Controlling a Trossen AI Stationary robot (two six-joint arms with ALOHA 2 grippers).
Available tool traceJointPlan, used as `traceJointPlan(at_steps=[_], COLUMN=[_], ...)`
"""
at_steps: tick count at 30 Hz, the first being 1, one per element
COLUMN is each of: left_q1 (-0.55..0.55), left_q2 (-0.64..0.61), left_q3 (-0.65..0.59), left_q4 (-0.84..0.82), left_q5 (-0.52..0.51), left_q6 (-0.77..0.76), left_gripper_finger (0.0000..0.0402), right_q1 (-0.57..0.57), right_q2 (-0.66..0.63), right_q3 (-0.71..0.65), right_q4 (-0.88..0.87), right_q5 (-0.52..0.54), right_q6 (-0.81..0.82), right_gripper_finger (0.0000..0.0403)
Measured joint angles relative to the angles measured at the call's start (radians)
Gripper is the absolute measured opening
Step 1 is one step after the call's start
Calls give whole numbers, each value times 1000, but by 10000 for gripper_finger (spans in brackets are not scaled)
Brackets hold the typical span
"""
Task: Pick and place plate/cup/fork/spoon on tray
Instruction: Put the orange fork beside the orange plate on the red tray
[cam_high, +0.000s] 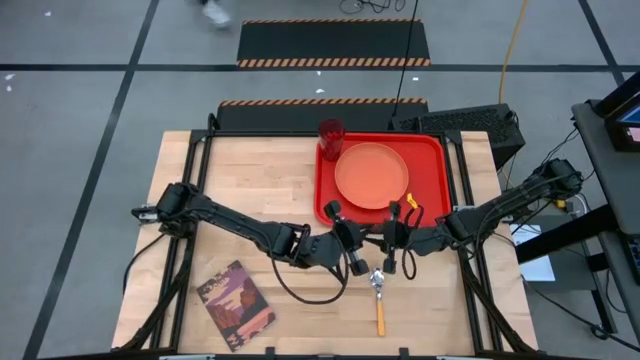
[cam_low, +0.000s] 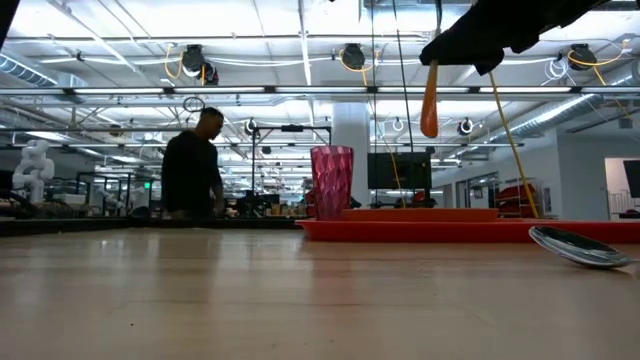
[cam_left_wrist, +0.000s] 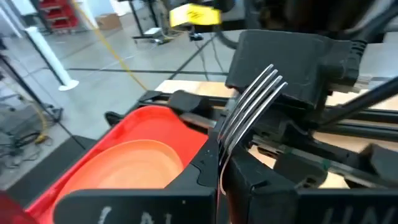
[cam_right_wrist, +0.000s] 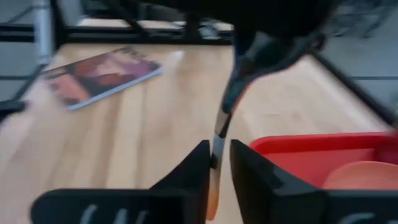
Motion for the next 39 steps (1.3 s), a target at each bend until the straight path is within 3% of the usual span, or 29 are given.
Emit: traceJointPlan(at_steps=[4, 10, 15, 21, 27, 39], left_q1=[9, 9, 15, 25, 23, -3], left_q2=[-1, 6, 7, 8, 8, 8], left_q3=[0, 0, 0, 0, 0, 0], left_q4=[17, 19, 14, 43, 50, 130], left_q5=[-50, -208, -217, -252, -263, -236], left_q6=[-6, -68, -141, -165, -148, -122], left_gripper_finger=[5, 4, 4, 4, 4, 5], right_q1=[0, 14, 53, 93, 115, 113], right_q2=[0, 0, 0, 0, -1, 11], right_q3=[0, 0, 0, 0, 0, 0], right_q4=[-1, 3, 3, 45, 52, 155], right_q5=[167, 316, 518, 604, 652, 506], right_q6=[12, -6, -7, -42, -64, -205], right_gripper_finger=[92, 136, 143, 143, 143, 144])
